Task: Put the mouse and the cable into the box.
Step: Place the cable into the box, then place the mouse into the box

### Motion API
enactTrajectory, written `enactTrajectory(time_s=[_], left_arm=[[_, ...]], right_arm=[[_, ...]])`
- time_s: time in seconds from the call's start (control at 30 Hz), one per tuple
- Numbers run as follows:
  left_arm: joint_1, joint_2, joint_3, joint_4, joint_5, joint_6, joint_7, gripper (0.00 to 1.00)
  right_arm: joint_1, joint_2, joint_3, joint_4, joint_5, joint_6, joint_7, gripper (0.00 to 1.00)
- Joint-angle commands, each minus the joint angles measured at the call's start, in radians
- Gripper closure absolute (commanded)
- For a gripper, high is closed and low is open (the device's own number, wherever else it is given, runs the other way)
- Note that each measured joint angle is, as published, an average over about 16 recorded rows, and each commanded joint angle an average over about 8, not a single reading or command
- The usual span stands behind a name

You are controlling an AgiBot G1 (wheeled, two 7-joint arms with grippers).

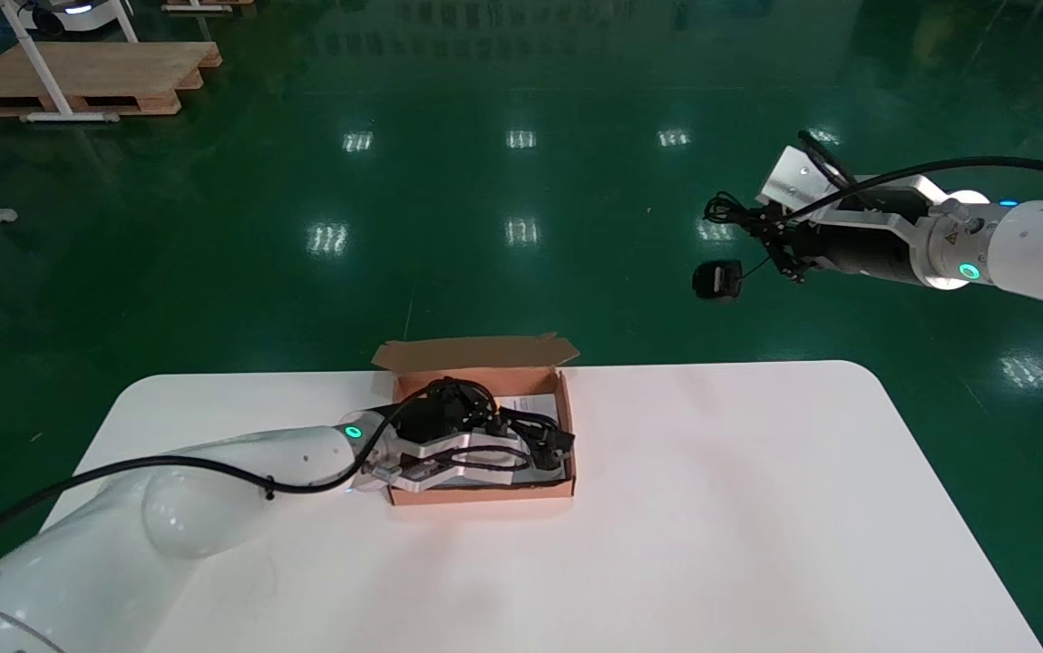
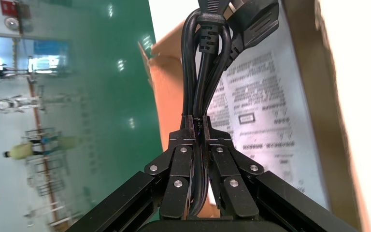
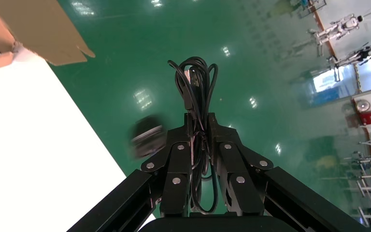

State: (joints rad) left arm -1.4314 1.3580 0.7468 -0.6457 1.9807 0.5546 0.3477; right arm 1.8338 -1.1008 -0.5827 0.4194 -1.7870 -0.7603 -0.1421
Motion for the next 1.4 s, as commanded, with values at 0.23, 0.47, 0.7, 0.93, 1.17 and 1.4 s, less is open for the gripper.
enactTrajectory(time_s=[0.23,0.47,0.7,0.93,1.17,1.4], left_arm=[[-0.014,0.007,0.126,0.052,-0.029,-0.096,-0.044,0.94],[-0.025,0.008,0.182,0.064,-0.045,-0.109,-0.044,0.07],[-0.026,0.008,0.184,0.063,-0.046,-0.11,-0.045,0.0],[-0.023,-0.005,0.177,0.045,-0.051,-0.102,-0.051,0.0],[-0.031,-0.043,0.135,0.025,-0.14,-0.09,-0.124,0.0],[-0.06,-0.153,0.041,0.01,-0.274,-0.078,-0.158,0.0]], right_arm=[[0.0,0.0,0.0,0.0,0.0,0.0,0.0,1.0],[0.0,0.0,0.0,-0.001,0.0,-0.001,0.0,1.0],[0.0,0.0,0.0,-0.001,0.0,-0.001,0.0,1.0],[-0.001,-0.001,0.0,0.0,0.0,-0.002,-0.001,1.0],[-0.008,-0.007,-0.003,0.008,0.004,-0.02,-0.012,1.0],[-0.019,-0.029,-0.008,0.033,0.014,-0.052,-0.042,1.0]])
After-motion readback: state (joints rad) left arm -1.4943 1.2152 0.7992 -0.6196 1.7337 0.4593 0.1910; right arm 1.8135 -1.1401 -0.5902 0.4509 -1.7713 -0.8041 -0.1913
